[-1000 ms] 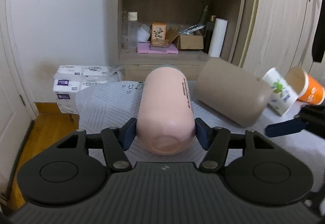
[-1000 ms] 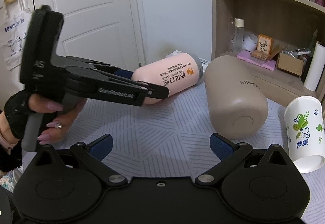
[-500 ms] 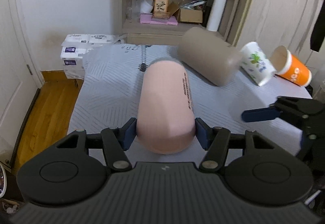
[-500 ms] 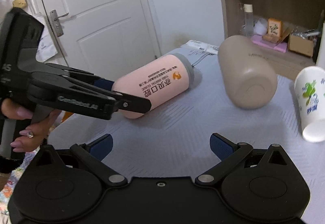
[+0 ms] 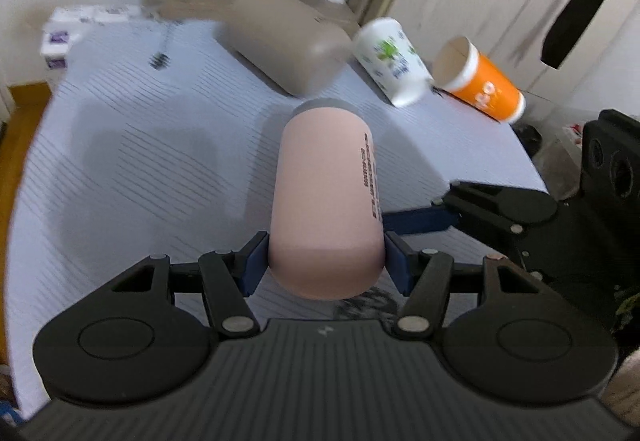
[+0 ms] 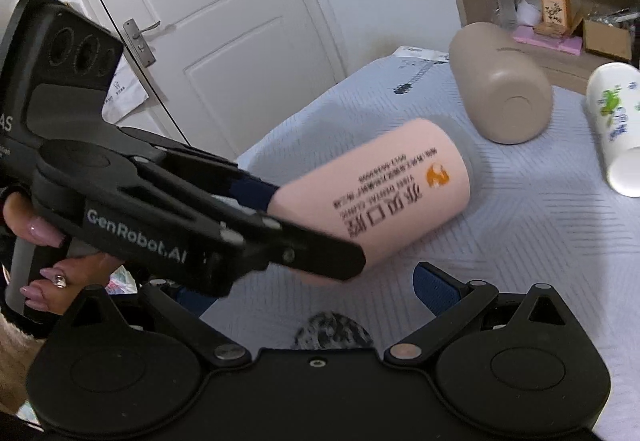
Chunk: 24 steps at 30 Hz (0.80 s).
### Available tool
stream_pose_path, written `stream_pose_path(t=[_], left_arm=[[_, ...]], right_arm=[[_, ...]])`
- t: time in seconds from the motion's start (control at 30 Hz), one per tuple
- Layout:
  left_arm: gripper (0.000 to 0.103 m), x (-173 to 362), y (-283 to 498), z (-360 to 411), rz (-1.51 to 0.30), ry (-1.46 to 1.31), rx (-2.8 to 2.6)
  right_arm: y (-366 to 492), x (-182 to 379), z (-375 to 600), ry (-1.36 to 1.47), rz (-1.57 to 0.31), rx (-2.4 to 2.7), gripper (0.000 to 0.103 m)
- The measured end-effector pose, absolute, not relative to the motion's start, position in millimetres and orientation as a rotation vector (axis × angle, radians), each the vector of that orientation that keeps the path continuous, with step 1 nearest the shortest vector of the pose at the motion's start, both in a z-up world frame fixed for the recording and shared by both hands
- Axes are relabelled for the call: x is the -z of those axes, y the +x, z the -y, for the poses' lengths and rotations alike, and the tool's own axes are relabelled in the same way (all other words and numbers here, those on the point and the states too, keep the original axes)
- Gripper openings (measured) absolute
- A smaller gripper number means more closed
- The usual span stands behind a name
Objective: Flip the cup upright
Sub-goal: 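Lift the pink bottle with the left tool and tilt its base downward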
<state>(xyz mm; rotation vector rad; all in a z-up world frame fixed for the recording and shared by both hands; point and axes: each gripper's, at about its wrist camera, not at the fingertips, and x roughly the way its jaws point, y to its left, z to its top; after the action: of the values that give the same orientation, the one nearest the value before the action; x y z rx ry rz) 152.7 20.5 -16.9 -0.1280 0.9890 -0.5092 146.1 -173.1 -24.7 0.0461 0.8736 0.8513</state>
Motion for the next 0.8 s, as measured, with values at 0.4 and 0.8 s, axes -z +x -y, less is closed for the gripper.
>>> stream_pose_path(t=[0.4,0.8], left_arm=[[0.079,12.7,159.6,-4.4,-0.952,-0.164,0.622],[0.064,30.5,209.2,-2.7,-1.060,-0.298,0.689]], right_arm=[[153.7,25.6,205.1,0.094,-0.889,-0.815,0.103],[184.9,33.3,219.5,0.288,-1.013,-0.750,0.101]])
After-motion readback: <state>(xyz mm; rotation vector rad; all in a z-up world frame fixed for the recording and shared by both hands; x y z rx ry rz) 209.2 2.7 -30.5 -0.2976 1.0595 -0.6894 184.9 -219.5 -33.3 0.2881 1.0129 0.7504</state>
